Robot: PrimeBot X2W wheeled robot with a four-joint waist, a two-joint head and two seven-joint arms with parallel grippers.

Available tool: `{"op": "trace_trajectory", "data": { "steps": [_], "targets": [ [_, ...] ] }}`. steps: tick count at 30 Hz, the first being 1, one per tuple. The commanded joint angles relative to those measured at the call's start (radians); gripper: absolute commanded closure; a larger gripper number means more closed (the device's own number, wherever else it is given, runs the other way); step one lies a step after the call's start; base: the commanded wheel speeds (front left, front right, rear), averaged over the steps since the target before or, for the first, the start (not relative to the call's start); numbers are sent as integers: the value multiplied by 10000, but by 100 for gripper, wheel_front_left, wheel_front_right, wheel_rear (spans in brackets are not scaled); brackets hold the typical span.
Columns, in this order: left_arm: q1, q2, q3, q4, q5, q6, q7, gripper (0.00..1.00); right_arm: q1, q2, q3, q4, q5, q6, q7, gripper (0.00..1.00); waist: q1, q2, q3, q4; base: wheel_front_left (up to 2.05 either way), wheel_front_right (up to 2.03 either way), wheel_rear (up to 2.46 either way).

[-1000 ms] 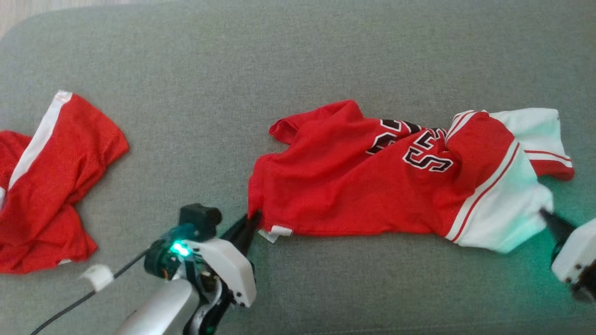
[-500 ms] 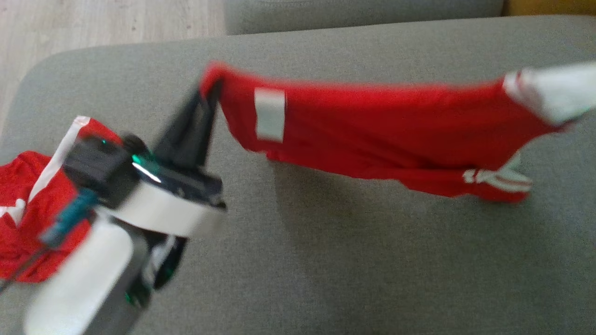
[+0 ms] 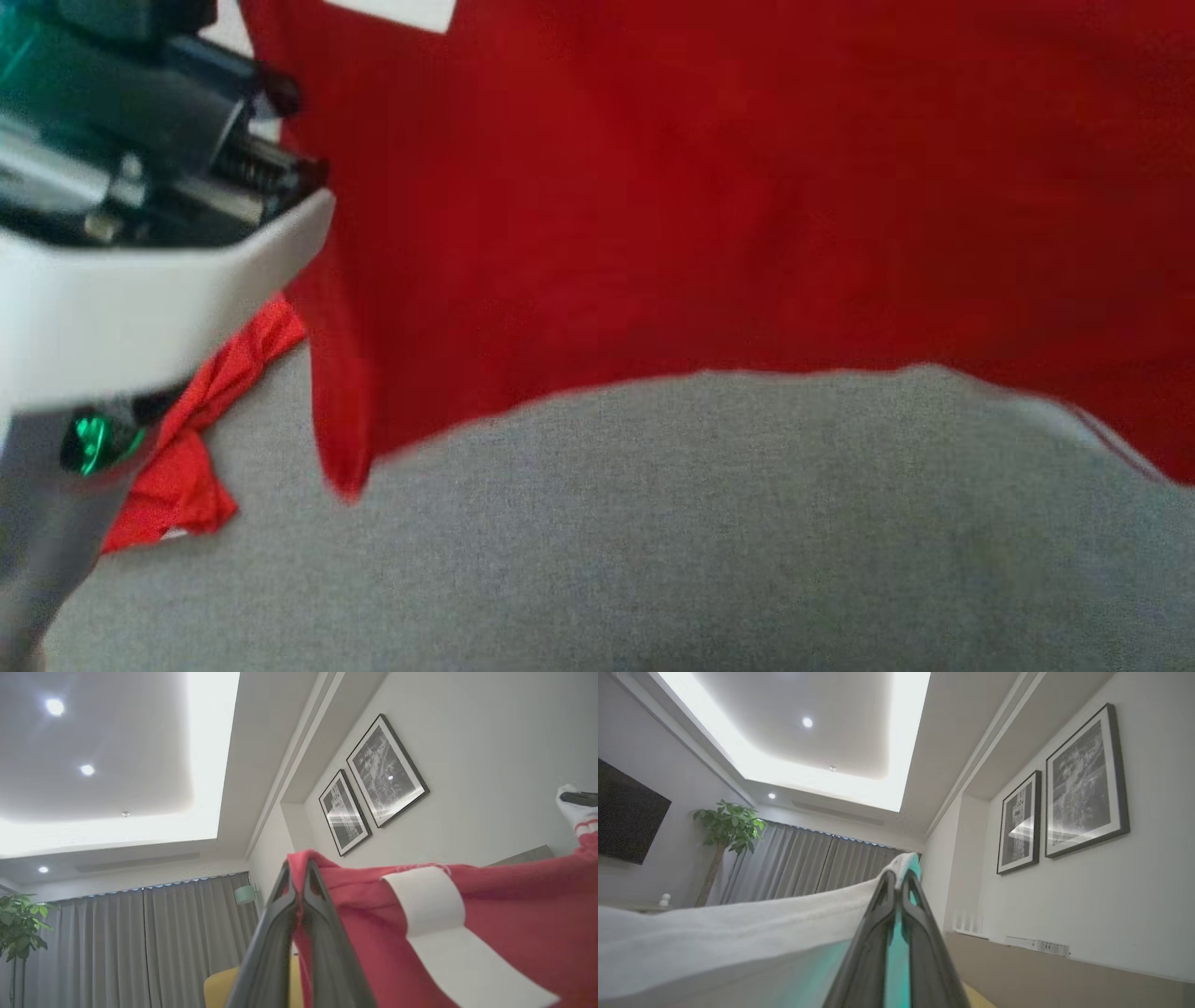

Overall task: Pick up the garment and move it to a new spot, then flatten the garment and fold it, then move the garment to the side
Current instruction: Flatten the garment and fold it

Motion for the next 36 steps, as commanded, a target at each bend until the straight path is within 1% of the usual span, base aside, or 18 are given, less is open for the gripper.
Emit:
{"op": "trace_trajectory", "data": {
  "steps": [1, 4, 7, 11, 14, 15, 19, 21, 23, 25, 28, 31, 34, 35, 36],
  "targets": [
    [-486, 253, 514, 98, -207, -23, 173, 100, -292, -186, 341, 207, 167, -7, 201, 100, 0, 0, 75, 14, 0, 0, 0],
    [-646, 9, 397, 855, -513, -160, 185, 100, -749, -144, 745, 1112, 347, -7, 291, 100, 0, 0, 254, 19, 0, 0, 0],
    [-823, -377, 276, 2025, -870, -371, -19, 100, -1242, 9, 1189, 2356, 425, -7, 187, 100, 0, 0, 479, 40, 0, 0, 0],
    [-1329, -1054, 239, 4476, -1398, -789, -539, 100, -2291, 500, 1973, 4251, 496, -7, -305, 100, 0, 0, 721, 0, 0, 0, 0],
    [-1982, -1646, 496, 6622, -1783, -1196, -1416, 100, -3389, 1038, 2651, 5703, 425, -7, -849, 100, 0, 0, 811, -106, 0, 0, 0],
    [-1982, -1646, 496, 6622, -1783, -1196, -1416, 100, -3389, 1038, 2651, 5703, 425, -7, -849, 100, 0, 0, 811, -106, 0, 0, 0],
    [-3105, -2399, 1282, 9181, -2645, -1809, -2648, 100, -5083, 1800, 3278, 7629, 338, -7, -2029, 100, 0, 0, 914, -321, 0, 0, 0],
    [-3609, -2570, 1587, 10358, -2930, -2063, -3075, 100, -5768, 2164, 3503, 8607, 319, -7, -2637, 100, 0, 0, 965, -434, 0, 0, 0],
    [-3855, -2695, 1837, 11488, -3146, -2199, -3404, 100, -6160, 2509, 3808, 9626, 329, -7, -3050, 100, 0, 0, 1005, -570, 0, 0, 0],
    [-3802, -2787, 2067, 12609, -3364, -2274, -3605, 100, -6242, 2870, 4119, 10692, 423, -7, -3324, 100, 0, 0, 1033, -733, 0, 0, 0],
    [-3317, -2975, 2231, 14383, -3648, -2310, -3645, 100, -5880, 3382, 4595, 12277, 644, -7, -3564, 100, 0, 0, 1124, -944, 0, 0, 0],
    [-2625, -3366, 2285, 15859, -3923, -2451, -3597, 100, -5128, 3727, 4996, 13739, 904, -7, -3789, 100, 0, 0, 1258, -1046, 0, 0, 0],
    [-2023, -3774, 2244, 16942, -4056, -2633, -3610, 100, -4296, 3922, 5317, 14966, 1278, -7, -3962, 100, 0, 0, 1529, -1039, 0, 0, 0],
    [-1590, -3985, 2175, 17461, -4083, -2715, -3628, 100, -3692, 4032, 5497, 15598, 1608, -7, -4051, 100, 0, 0, 1628, -1030, 0, 0, 0],
    [-1351, -4073, 2140, 17622, -4099, -2750, -3614, 100, -3374, 4079, 5691, 15818, 1700, -7, -4075, 100, 0, 0, 1655, -1020, 0, 0, 0]
  ]
}}
